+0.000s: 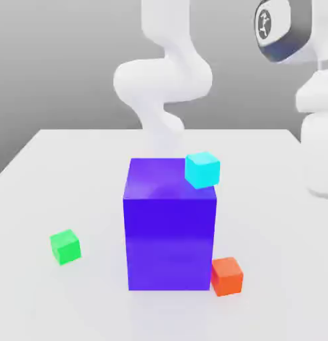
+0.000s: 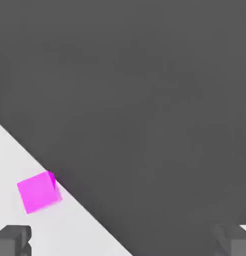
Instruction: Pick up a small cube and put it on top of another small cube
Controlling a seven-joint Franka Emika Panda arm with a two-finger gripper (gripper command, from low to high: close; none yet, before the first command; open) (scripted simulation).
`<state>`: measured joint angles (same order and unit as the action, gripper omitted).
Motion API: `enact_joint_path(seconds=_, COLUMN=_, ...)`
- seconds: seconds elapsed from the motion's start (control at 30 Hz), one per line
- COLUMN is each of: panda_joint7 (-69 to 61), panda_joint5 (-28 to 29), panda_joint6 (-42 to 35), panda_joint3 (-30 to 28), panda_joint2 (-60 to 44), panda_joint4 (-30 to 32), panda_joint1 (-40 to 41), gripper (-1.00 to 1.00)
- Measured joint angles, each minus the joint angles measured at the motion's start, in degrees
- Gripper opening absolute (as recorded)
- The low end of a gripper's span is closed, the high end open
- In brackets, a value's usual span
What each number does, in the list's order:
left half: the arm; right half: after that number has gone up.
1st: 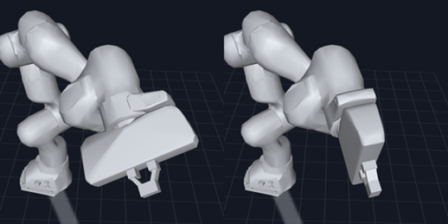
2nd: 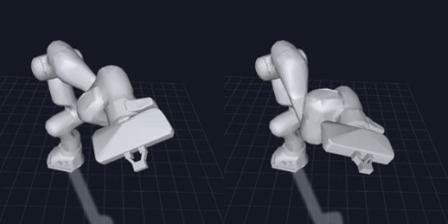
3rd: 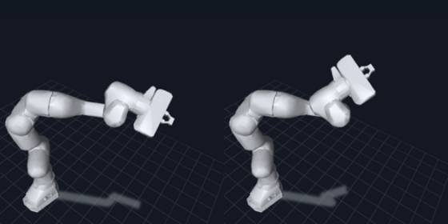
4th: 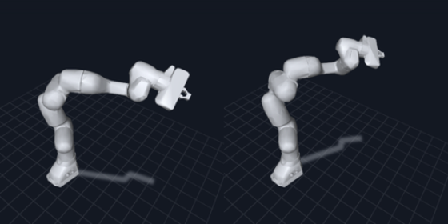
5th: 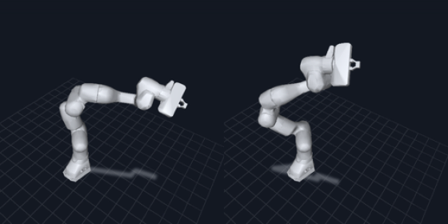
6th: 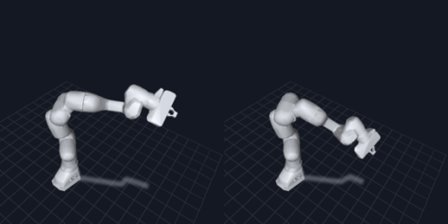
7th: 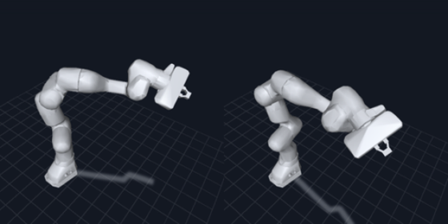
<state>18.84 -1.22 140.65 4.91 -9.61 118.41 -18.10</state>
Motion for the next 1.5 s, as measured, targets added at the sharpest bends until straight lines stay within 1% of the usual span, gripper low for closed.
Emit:
enact_joint_path(seconds=0.3, panda_joint7=-4.60, panda_joint5=6.45, panda_joint6=2.89, panda_joint3=2.20, panda_joint2=-18.77, panda_joint4=-4.54, panda_joint1=-5.18, gripper=0.00)
enact_joint_path(seconds=0.43, panda_joint7=-4.54, panda_joint5=8.37, panda_joint6=7.58, panda_joint3=1.41, panda_joint2=-27.08, panda_joint4=-6.61, panda_joint1=-6.73, gripper=0.00)
enact_joint_path(seconds=0.47, panda_joint7=-4.44, panda_joint5=8.58, panda_joint6=8.70, panda_joint3=1.16, panda_joint2=-28.64, panda_joint4=-7.00, panda_joint1=-6.95, gripper=-1.00)
enact_joint_path(seconds=0.67, panda_joint7=-4.47, panda_joint5=8.58, panda_joint6=9.20, panda_joint3=1.05, panda_joint2=-29.42, panda_joint4=-7.19, panda_joint1=-7.05, gripper=-1.00)
enact_joint_path(seconds=0.8, panda_joint7=-5.15, panda_joint5=7.61, panda_joint6=4.97, panda_joint3=1.78, panda_joint2=-23.80, panda_joint4=-5.79, panda_joint1=-6.56, gripper=-1.00)
enact_joint_path(seconds=0.87, panda_joint7=-5.52, panda_joint5=6.48, panda_joint6=4.22, panda_joint3=1.82, panda_joint2=-20.98, panda_joint4=-5.12, panda_joint1=-5.37, gripper=-1.00)
enact_joint_path(seconds=1.1, panda_joint7=-5.09, panda_joint5=8.14, panda_joint6=5.91, panda_joint3=-6.83, panda_joint2=-9.44, panda_joint4=5.70, panda_joint1=2.48, gripper=-1.00)
enact_joint_path(seconds=1.33, panda_joint7=-3.90, panda_joint5=11.54, panda_joint6=8.44, panda_joint3=-17.14, panda_joint2=2.59, panda_joint4=18.79, panda_joint1=10.70, gripper=-1.00)
enact_joint_path(seconds=1.37, panda_joint7=-3.65, panda_joint5=12.22, panda_joint6=8.88, panda_joint3=-18.72, panda_joint2=4.54, panda_joint4=20.92, panda_joint1=13.32, gripper=-1.00)
enact_joint_path(seconds=1.47, panda_joint7=-3.68, panda_joint5=14.68, panda_joint6=10.27, panda_joint3=-23.69, panda_joint2=11.80, panda_joint4=29.36, panda_joint1=25.52, gripper=-1.00)
enact_joint_path(seconds=1.5, panda_joint7=-4.10, panda_joint5=15.03, panda_joint6=10.68, panda_joint3=-24.67, panda_joint2=13.90, panda_joint4=32.15, panda_joint1=27.21, gripper=-1.00)
